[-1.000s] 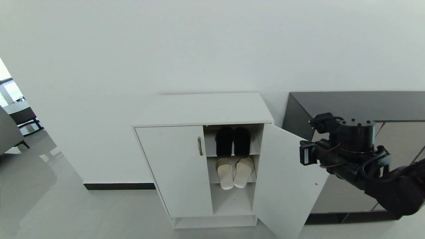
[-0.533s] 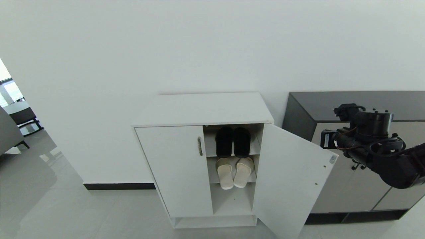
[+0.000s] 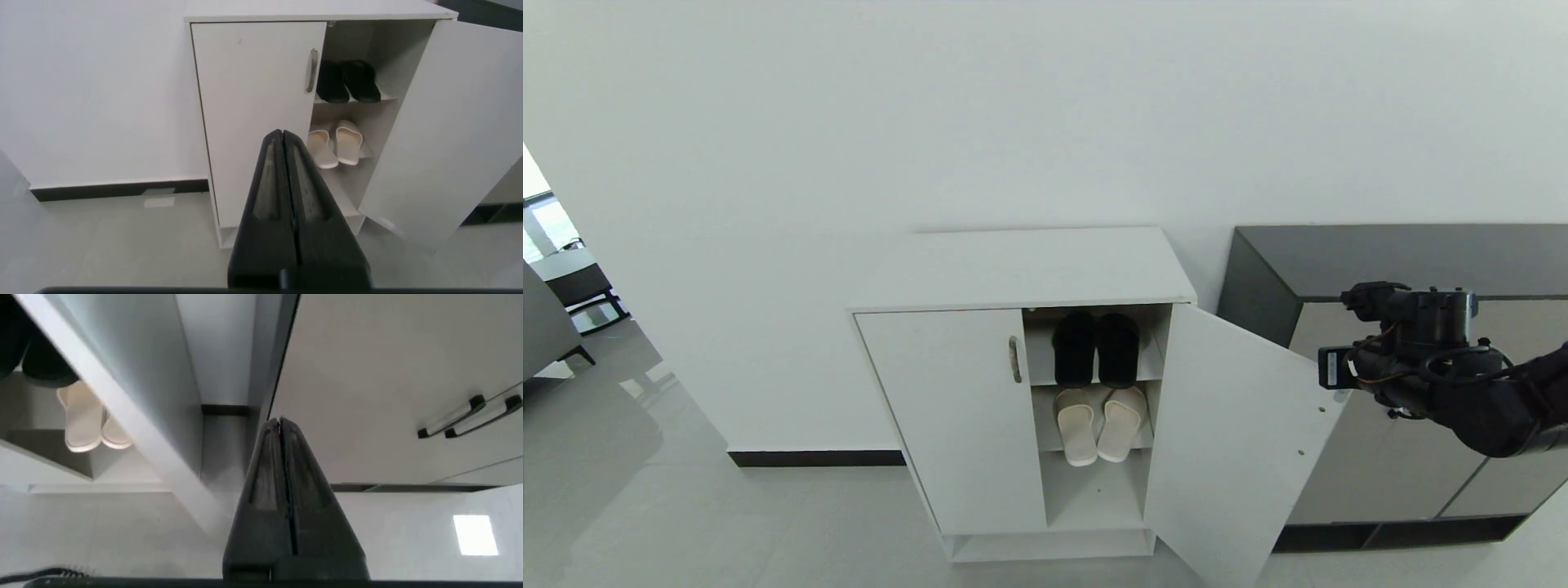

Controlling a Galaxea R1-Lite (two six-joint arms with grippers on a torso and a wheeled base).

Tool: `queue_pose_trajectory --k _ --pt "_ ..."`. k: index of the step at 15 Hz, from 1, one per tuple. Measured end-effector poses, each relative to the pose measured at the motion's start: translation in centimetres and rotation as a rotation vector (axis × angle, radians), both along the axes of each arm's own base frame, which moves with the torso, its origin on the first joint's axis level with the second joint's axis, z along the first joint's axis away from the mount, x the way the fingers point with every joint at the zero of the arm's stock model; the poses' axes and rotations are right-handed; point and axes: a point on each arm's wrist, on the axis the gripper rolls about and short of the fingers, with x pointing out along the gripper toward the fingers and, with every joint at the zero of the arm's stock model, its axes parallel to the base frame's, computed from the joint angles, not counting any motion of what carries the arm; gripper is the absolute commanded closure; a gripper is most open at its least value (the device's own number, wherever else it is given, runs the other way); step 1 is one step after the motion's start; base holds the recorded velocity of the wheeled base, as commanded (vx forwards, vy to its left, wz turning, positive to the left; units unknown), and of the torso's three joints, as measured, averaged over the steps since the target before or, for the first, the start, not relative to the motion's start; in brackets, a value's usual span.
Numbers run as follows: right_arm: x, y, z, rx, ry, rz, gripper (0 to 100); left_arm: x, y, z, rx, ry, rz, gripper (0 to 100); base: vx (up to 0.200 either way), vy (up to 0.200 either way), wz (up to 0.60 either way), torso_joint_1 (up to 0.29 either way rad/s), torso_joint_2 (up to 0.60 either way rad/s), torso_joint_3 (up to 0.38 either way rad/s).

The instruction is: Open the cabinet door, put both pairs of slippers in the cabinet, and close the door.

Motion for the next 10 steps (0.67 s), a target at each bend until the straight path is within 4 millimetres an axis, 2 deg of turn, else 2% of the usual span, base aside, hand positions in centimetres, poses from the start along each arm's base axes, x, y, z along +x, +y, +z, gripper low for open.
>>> queue_pose_trajectory --k 2,7,10 --pt "-0.6 0.5 0.0 -0.007 0.009 0.029 100 0.0 0.0 0.0 0.0 0.0 0.0 100 0.0 0.0 0.0 0.0 0.0 0.0" --pt "-4.0 4.7 1.0 -0.004 0.009 0.17 100 0.0 0.0 0.0 0.0 0.0 0.0 100 0.0 0.0 0.0 0.0 0.0 0.0" --pt "-4.3 4.8 1.6 -0.004 -0.007 0.172 100 0.0 0.0 0.0 0.0 0.0 0.0 100 0.0 0.0 0.0 0.0 0.0 0.0"
